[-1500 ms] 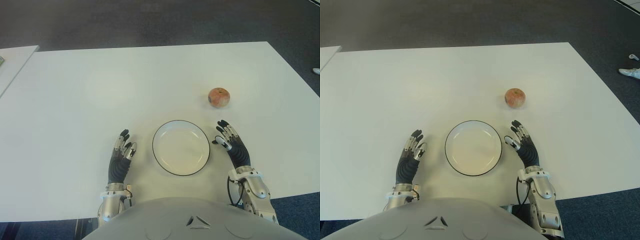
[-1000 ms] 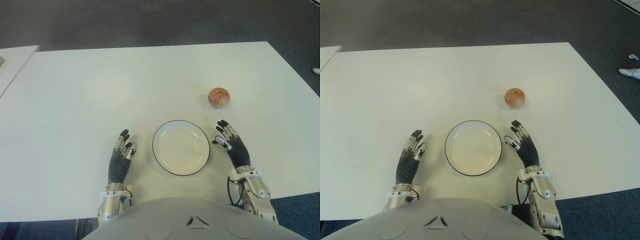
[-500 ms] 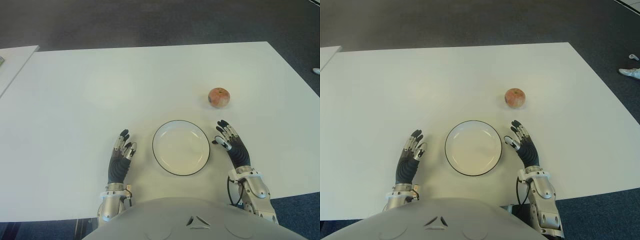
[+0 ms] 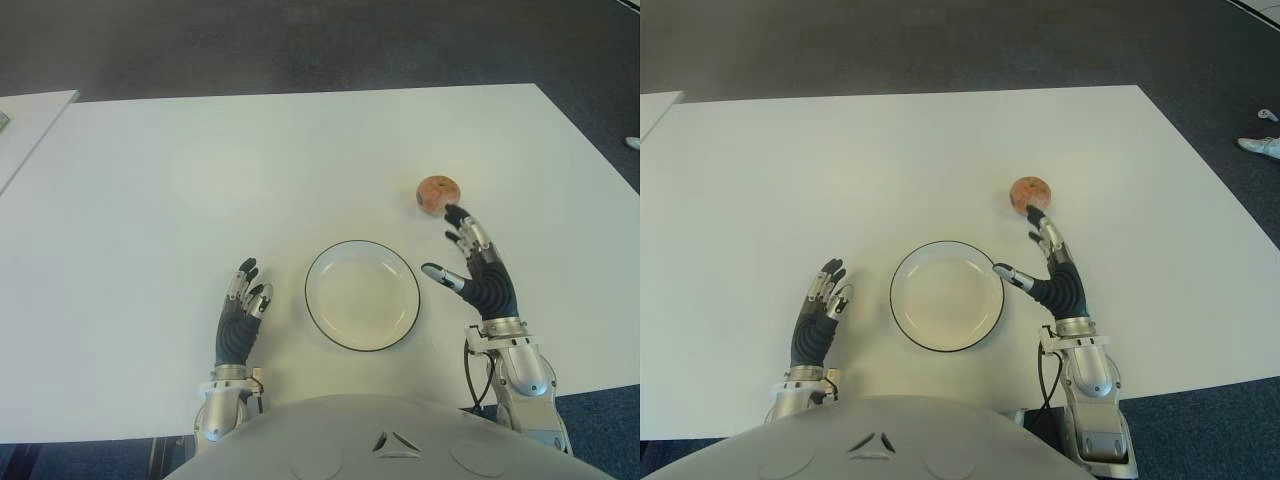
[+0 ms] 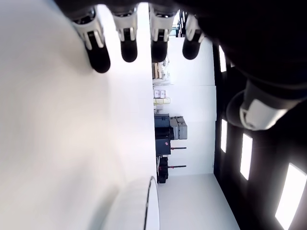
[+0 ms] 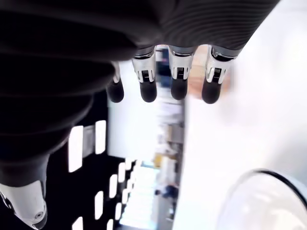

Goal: Put the apples into the plate.

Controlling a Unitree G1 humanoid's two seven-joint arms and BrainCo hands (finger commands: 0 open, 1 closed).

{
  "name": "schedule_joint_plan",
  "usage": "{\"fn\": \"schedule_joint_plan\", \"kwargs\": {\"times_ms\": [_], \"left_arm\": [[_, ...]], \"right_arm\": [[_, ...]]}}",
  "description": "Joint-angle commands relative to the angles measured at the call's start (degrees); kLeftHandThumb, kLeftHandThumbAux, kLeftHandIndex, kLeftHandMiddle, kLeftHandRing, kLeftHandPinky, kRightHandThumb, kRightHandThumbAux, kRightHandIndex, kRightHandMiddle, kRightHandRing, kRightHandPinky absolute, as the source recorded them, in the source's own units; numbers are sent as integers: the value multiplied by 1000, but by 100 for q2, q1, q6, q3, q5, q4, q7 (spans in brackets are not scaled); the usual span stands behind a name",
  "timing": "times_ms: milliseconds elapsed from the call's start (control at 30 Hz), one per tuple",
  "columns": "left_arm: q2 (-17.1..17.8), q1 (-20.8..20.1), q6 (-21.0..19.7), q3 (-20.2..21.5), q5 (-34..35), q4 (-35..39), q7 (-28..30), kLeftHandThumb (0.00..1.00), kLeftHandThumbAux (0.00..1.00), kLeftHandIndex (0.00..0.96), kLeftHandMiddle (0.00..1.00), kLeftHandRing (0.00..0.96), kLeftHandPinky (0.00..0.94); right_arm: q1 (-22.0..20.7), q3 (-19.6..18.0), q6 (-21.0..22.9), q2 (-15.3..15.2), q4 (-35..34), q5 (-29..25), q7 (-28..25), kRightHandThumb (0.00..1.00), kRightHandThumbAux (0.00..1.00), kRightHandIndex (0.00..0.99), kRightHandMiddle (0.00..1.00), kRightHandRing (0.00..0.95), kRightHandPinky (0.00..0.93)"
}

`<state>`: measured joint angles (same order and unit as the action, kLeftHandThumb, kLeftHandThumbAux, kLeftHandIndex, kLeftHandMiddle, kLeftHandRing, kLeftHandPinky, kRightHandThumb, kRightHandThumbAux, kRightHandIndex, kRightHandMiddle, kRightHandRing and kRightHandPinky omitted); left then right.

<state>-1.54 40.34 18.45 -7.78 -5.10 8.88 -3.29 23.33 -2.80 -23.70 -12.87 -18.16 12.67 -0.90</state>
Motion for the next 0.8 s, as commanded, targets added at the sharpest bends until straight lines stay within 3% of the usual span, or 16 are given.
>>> {"fn": "schedule_joint_plan", "kwargs": {"times_ms": [33, 133, 300, 567, 800], "left_arm": [[2, -70, -124, -21, -14, -294, 13, 9, 488, 30, 67, 79, 99], [-2, -96, -85, -21, -25, -339, 5, 9, 486, 31, 68, 81, 103], [-7, -146, -48, -14, -9, -435, 13, 8, 475, 28, 69, 82, 100], [-5, -183, 40, -14, 2, -535, 28, 18, 468, 23, 60, 73, 91], [5, -164, 57, -10, -38, -553, 3, 15, 477, 16, 52, 63, 82]], "right_arm": [[-965, -450, -1319, -982, 1392, 1630, 1026, 408, 592, 60, 54, 31, 42], [-1110, -482, -1381, -1198, 1507, 2302, 1487, 361, 570, 51, 45, 27, 22], [-1393, -398, -989, -1566, 1502, 3209, 1913, 308, 537, 39, 26, 7, 3], [-1964, -63, -631, -1721, 1753, 3636, 2034, 282, 491, 36, 11, 0, 0], [-2480, 262, -140, -1838, 2050, 3743, 1667, 291, 465, 40, 10, 0, 0]]}}
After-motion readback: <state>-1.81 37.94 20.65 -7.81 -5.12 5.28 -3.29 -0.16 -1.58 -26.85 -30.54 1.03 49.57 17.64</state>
